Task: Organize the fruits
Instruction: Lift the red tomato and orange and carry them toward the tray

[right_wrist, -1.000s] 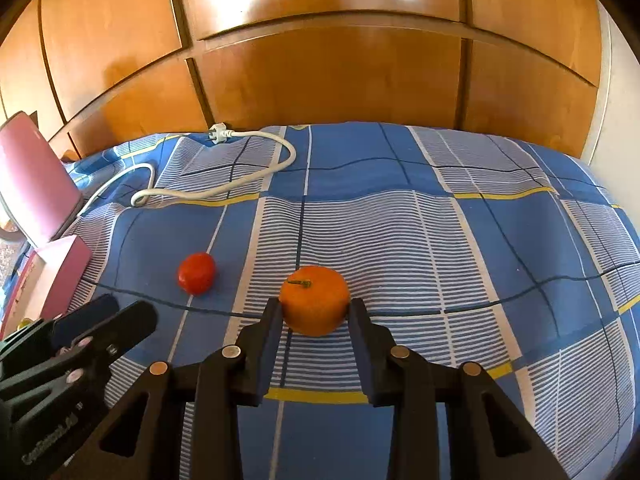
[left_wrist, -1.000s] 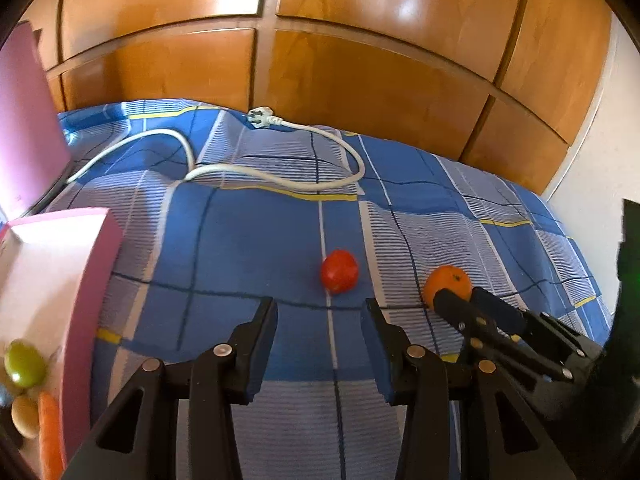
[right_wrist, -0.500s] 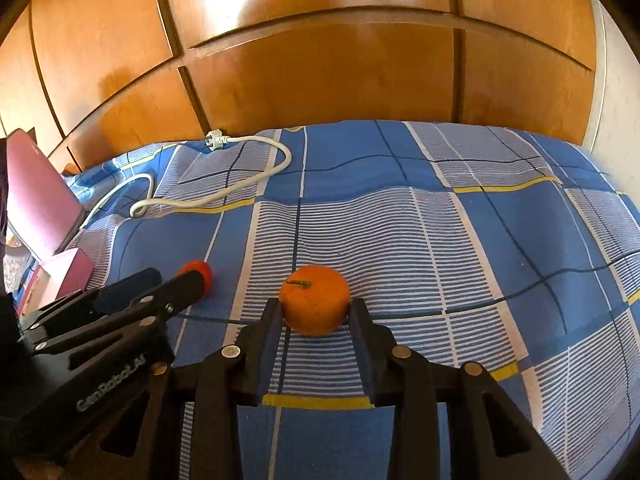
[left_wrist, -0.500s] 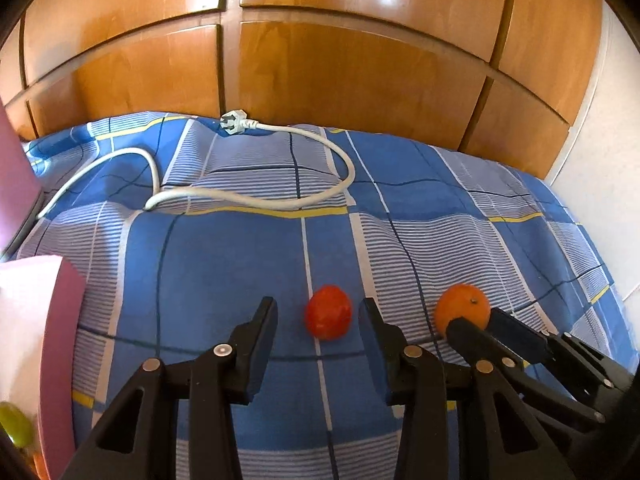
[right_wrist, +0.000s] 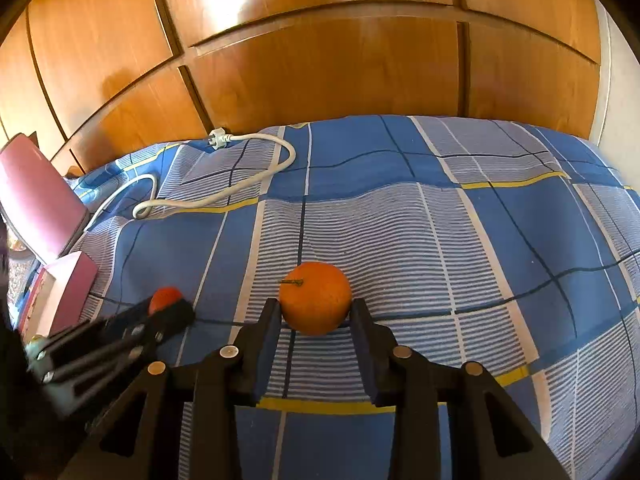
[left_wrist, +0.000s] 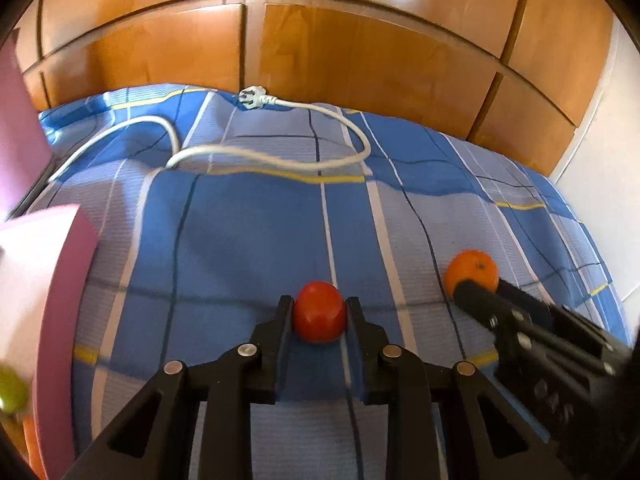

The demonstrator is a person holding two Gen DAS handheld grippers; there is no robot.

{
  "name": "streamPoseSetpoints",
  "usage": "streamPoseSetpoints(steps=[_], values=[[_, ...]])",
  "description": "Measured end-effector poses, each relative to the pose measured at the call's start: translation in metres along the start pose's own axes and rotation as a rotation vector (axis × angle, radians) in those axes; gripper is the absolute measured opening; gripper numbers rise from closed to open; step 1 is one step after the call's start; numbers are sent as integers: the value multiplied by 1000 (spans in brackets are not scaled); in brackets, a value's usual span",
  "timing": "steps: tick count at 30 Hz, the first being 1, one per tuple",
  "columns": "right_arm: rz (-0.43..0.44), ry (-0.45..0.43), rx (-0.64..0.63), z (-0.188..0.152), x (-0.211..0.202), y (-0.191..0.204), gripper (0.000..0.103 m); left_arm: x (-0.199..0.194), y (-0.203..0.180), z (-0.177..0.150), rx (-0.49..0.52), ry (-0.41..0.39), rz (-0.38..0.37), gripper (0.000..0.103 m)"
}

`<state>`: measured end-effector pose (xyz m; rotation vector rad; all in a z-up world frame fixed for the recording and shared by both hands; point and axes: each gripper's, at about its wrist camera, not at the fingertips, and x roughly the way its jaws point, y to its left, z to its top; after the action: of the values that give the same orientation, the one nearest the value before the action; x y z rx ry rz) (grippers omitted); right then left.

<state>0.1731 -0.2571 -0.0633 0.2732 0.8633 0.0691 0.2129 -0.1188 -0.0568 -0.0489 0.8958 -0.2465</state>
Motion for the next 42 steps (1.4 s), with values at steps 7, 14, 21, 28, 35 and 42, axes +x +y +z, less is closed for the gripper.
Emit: streamPoseSetpoints(steps=[7,14,21,28,35,42], values=[[17,15,-15,-13,-12,6,36,-27,5,-33,-20,-9,22,25],[38,29,-44,-35,-28,18,35,-50,4,-64,-4,-21,39,25],[60,43,-73,-59,-48,32,35,-70,5,-87,0,-28,49,25],[78,54,-91,-80,-66,44,35,-86,9,-100,-16,-25,63,25],[106,65,-80,-94,-80,49,35,-108,12,-113,-12,-51,79,25],[122,50,-100,-102,-95,59,35,-129,15,-118,-16,-88,81,25]])
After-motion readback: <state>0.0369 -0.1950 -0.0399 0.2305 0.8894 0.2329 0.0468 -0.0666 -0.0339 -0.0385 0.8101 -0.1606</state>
